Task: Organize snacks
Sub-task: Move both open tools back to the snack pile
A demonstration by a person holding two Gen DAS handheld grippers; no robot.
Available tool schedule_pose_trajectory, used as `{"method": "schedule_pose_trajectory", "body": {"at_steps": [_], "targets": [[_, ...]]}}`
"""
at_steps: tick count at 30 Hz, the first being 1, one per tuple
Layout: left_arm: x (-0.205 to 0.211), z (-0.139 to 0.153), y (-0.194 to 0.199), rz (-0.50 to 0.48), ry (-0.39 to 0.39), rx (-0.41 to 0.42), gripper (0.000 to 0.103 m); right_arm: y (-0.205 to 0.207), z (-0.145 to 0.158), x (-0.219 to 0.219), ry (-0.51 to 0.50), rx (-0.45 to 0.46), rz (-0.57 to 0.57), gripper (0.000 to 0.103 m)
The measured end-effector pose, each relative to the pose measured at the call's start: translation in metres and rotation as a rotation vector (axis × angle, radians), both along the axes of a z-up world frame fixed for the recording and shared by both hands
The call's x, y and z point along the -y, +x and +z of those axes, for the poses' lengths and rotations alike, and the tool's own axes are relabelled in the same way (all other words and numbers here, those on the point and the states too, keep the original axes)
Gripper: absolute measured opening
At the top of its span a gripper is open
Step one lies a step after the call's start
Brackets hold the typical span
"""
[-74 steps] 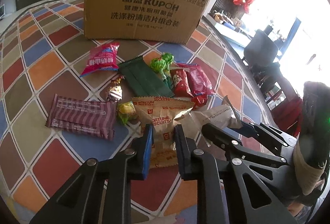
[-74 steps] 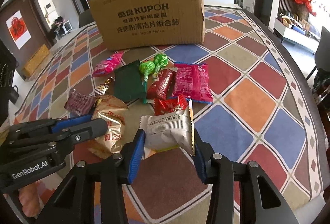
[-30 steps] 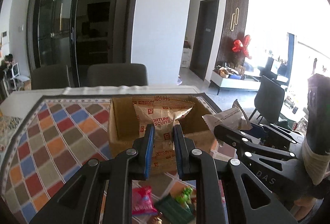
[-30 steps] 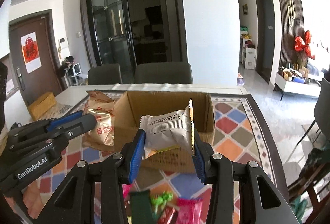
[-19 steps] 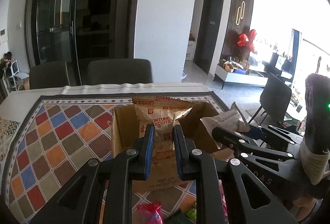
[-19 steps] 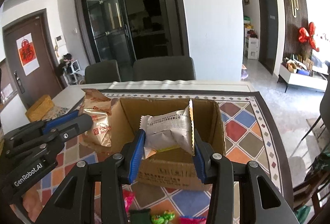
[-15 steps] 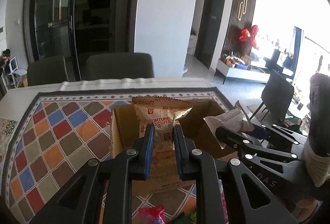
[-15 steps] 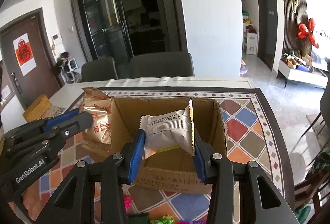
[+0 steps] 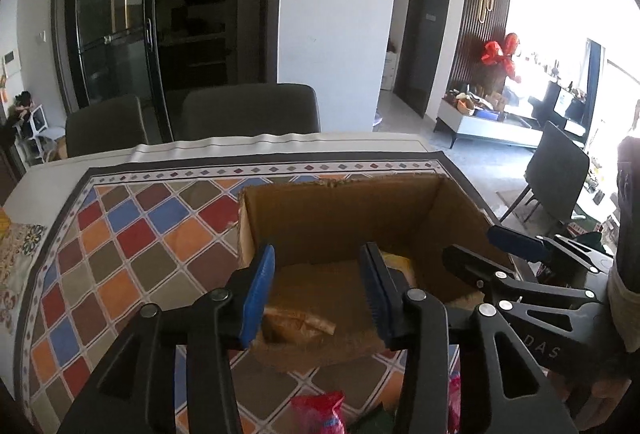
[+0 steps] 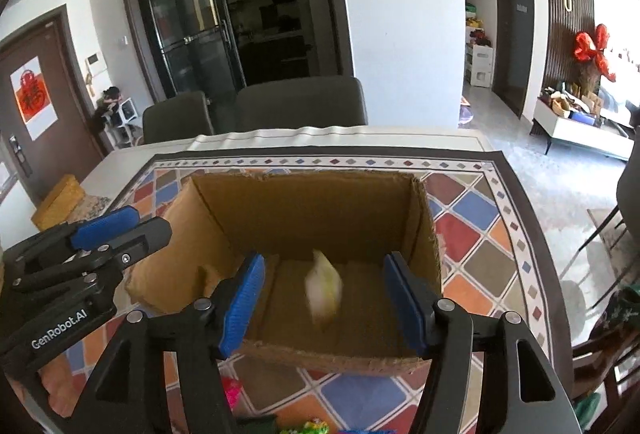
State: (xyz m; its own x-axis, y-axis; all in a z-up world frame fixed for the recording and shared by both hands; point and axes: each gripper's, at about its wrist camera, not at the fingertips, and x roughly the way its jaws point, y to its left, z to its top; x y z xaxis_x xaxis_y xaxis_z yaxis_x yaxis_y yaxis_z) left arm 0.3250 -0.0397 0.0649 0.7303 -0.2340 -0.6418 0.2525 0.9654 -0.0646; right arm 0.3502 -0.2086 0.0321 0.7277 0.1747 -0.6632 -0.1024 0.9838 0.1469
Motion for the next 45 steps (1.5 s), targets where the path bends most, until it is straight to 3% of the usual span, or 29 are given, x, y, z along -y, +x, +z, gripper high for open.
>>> {"method": "schedule_pose_trajectory", "body": {"at_steps": [12,20,31,45], "targets": [[-0.016,0.020,-0.068,0.015,0.030,0.107,0.057,-0.058,0.016,-0.018,0.000,0.054,0.075,0.063],[-0.021,0.013,-0.109,-0.009,0.027,0.107,0.059,-0.102,0.016,-0.028,-0.007,0.075,0.104,0.063],[-0.013,-0.023,-0.149,-0.040,0.011,0.016,0.059,-0.144,-0.009,-0.020,0.019,0.011,0.096,0.063],[-0.006,-0.080,-0.164,-0.071,0.012,-0.148,0.059,-0.176,-0.068,-0.009,0.042,-0.170,0.040,0.063]]}}
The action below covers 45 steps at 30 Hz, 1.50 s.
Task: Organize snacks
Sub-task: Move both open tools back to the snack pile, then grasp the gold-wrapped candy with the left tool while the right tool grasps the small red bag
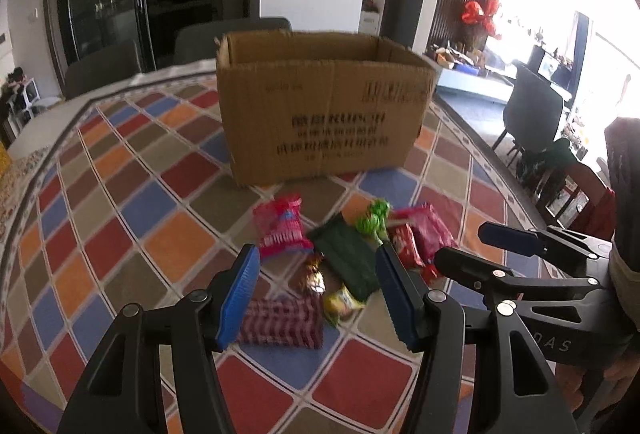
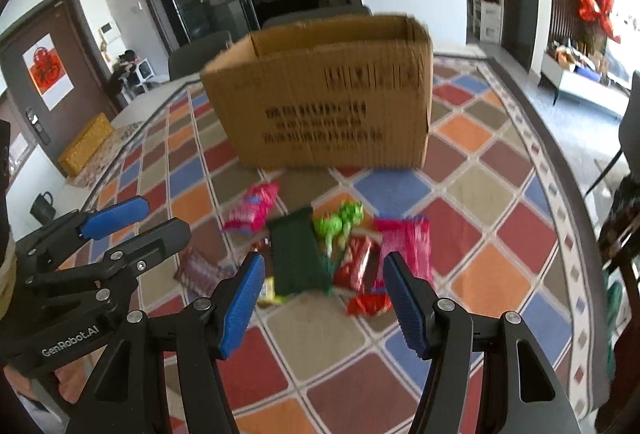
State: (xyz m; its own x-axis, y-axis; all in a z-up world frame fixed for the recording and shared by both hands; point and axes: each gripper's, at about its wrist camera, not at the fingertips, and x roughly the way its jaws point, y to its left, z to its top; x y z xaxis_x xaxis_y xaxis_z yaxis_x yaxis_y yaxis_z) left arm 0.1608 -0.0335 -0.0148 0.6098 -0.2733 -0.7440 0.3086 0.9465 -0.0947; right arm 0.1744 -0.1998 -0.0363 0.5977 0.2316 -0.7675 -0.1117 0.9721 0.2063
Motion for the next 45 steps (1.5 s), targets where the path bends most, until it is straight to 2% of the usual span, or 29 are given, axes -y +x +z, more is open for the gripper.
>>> {"method": "schedule_pose_trajectory", "body": {"at_steps": [13,22,31,38,40,45], "targets": [[0.004,-0.050,0.018,0.000,0.032,-0.118,0.058,0.003,-0.045,0.010,-0.001,-0.140,-0.071,0.063],[0.005,-0.072,0.035,-0.001,0.029,-0.175,0.047,0.013,-0.070,0.010,0.004,-0.214,-0.084,0.063],[0.008,-0.087,0.047,-0.006,0.031,-0.213,0.039,0.021,-0.077,0.013,-0.012,-0.221,-0.088,0.062],[0.011,-0.094,0.051,-0.015,0.033,-0.227,0.027,0.026,-0.076,0.012,-0.036,-0.208,-0.089,0.049],[0.013,-0.094,0.050,-0.017,0.040,-0.222,0.025,0.026,-0.076,0.012,-0.040,-0.206,-0.089,0.042],[0.015,-0.093,0.049,-0.021,0.040,-0.219,0.024,0.023,-0.076,0.015,-0.041,-0.203,-0.089,0.035]]}}
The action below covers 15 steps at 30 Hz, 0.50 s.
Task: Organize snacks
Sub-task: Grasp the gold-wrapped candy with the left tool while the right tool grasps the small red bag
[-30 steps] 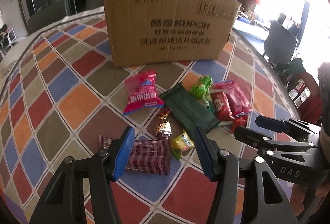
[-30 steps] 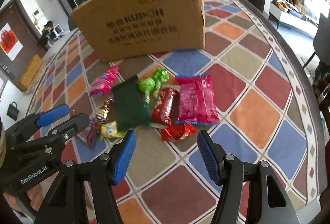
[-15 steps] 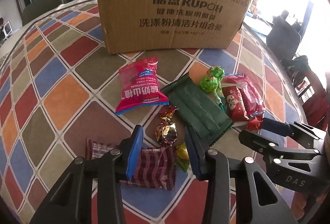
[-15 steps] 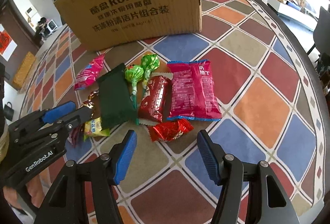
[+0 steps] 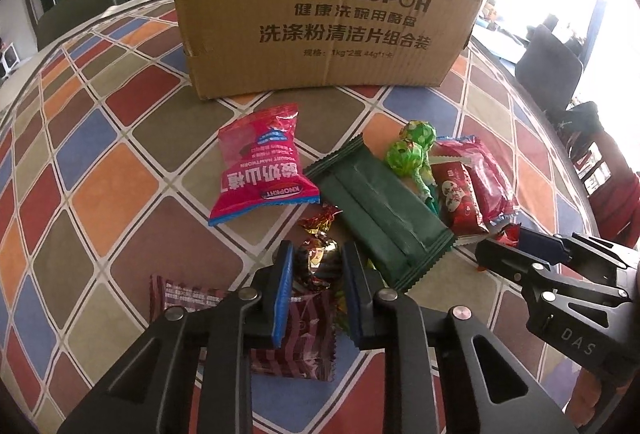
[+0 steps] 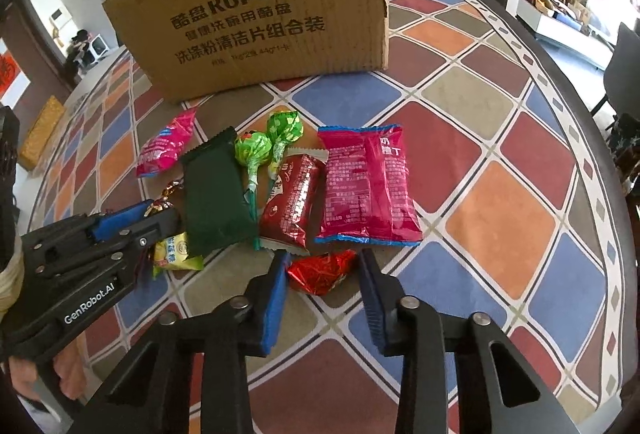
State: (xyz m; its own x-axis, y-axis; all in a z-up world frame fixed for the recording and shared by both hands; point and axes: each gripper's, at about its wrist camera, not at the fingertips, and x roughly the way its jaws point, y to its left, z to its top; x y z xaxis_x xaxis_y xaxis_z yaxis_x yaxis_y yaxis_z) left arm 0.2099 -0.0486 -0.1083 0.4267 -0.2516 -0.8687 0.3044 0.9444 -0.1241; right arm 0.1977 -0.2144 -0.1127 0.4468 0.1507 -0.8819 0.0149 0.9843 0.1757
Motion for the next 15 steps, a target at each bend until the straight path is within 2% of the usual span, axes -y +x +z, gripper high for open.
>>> {"method": "schedule_pose_trajectory", "body": {"at_steps": [7,15], "targets": [[0.001,0.010,-0.007,0.003,-0.014,0.025,0.024,-0.007,0.003,0.001,0.019,0.011,0.002,0.032],[0.000,0.037,-0.017,0.000,-0.043,0.079,0.024,-0.015,0.024,-0.001,0.026,0.073,0.012,0.032]]}}
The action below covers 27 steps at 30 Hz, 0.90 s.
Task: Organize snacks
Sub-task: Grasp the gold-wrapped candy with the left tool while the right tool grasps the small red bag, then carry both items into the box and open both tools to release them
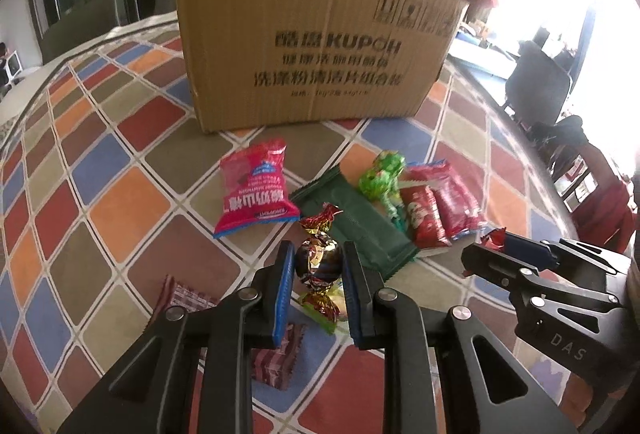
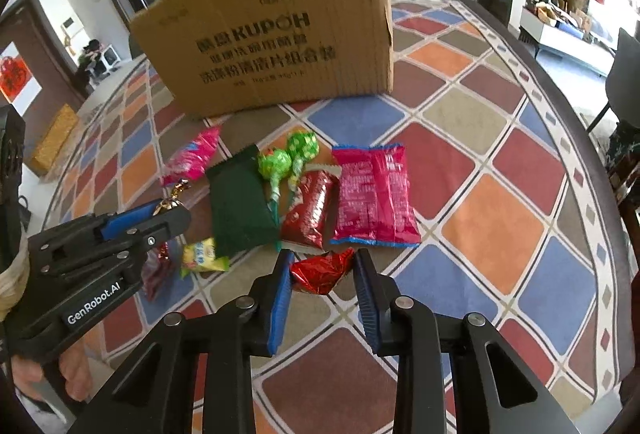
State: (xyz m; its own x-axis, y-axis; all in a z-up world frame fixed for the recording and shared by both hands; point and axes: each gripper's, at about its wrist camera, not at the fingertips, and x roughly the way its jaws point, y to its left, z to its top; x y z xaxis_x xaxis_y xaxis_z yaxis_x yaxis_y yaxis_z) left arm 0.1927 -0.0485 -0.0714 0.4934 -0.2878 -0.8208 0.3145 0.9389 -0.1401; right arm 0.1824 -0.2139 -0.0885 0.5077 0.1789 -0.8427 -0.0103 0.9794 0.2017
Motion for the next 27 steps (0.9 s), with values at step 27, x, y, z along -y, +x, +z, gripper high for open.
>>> {"method": "schedule_pose_trajectory", "body": {"at_steps": [27], "targets": [[0.000,0.092,0.020,0.021,-0.035,0.212,0.024,0.028,0.089,0.003,0.036,0.262,0.014,0.032]]}}
